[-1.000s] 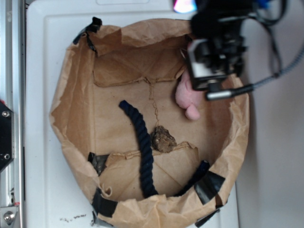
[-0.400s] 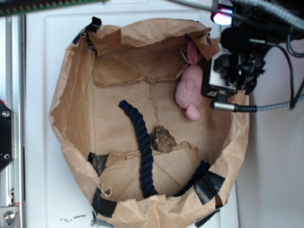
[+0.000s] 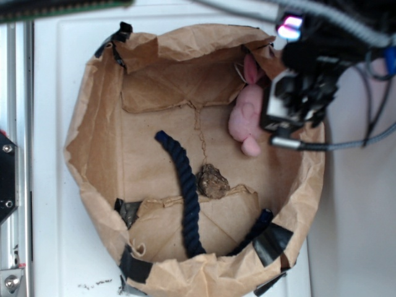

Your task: Grab the blue rope.

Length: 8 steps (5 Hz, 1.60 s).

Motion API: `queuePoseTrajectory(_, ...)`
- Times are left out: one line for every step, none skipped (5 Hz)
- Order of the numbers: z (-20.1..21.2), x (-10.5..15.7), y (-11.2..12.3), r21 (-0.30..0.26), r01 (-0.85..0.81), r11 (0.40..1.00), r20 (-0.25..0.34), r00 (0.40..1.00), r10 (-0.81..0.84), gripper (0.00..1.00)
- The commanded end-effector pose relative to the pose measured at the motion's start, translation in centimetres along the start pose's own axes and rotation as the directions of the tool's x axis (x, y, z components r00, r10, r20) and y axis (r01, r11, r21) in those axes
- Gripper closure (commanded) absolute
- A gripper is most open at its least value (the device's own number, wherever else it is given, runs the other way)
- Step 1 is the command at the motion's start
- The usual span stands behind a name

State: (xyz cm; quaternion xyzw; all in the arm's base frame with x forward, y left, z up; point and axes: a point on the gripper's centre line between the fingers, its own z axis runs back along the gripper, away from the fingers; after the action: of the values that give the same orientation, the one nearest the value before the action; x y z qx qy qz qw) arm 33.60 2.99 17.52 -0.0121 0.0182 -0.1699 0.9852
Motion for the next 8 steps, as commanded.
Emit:
queuePoseTrajectory(1.9,-4.3,-4.2,0.025,0.162,0.987,0.120,0.979,-0.163,0.00)
queuePoseTrajectory(0.0,-5.3,-5.0,0.003,0.215,0.977,0.144,0.966,-0.213,0.00)
queuePoseTrajectory(-2.7,-6.2,-6.5,0.029,0.300,0.954,0.122,0.946,-0.301,0.00)
queuePoseTrajectory(-2.7,-6.2,-6.5,0.029,0.300,0.954,0.122,0.946,-0.301,0.00)
queuePoseTrajectory(-2.7,-6.2,-6.5,0.029,0.300,0.954,0.122,0.946,-0.301,0.00)
queuePoseTrajectory(-2.7,-6.2,-6.5,0.029,0.300,0.954,0.122,0.946,-0.301,0.00)
queuePoseTrajectory(-2.7,-6.2,-6.5,0.029,0.300,0.954,0.122,0.946,-0.301,0.00)
queuePoseTrajectory(-4.8,-4.8,-7.4,0.095,0.402,0.911,0.108,0.905,-0.411,0.00)
